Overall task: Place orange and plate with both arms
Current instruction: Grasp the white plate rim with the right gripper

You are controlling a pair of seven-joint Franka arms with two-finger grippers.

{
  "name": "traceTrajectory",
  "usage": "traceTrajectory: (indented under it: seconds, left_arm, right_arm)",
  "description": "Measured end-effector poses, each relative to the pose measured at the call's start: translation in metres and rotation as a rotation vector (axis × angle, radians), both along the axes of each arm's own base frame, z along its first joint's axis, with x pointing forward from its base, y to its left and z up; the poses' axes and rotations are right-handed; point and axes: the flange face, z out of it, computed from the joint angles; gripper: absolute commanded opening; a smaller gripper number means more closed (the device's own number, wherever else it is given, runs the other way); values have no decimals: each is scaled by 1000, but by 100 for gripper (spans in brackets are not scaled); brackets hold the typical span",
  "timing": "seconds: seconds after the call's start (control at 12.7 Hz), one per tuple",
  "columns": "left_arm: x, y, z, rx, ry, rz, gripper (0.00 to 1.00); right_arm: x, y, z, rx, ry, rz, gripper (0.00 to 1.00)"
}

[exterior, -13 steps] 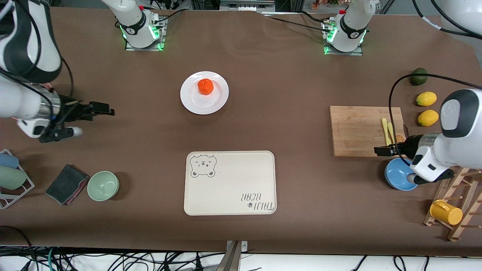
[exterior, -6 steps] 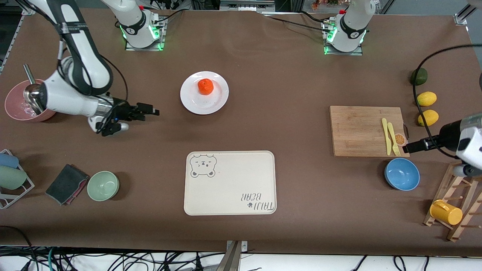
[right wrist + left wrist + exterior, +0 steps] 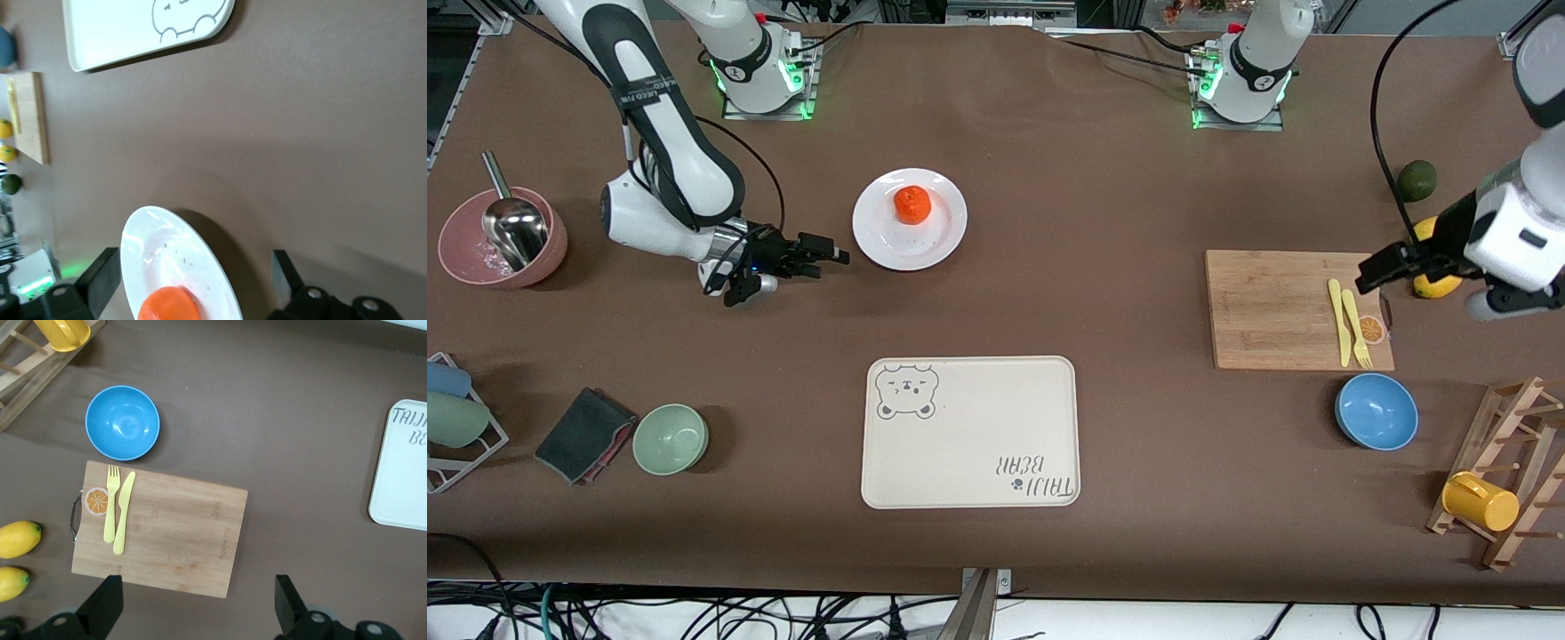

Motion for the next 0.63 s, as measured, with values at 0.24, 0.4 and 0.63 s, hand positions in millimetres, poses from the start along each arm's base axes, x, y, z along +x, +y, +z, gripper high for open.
traceTrajectory:
  seconds: [0.24, 0.4, 0.63]
  left_arm:
    - [-15, 3, -3, -3, 74, -99, 100]
    - [-16, 11, -5, -4, 81, -158, 100]
    - [-16, 18, -5, 52, 87, -234, 100]
  right_arm:
    - [-24, 3, -31, 37, -20, -32, 100]
    - [-45, 17, -42, 45, -7, -47, 100]
    - [-77, 22, -53, 52, 16, -66, 90]
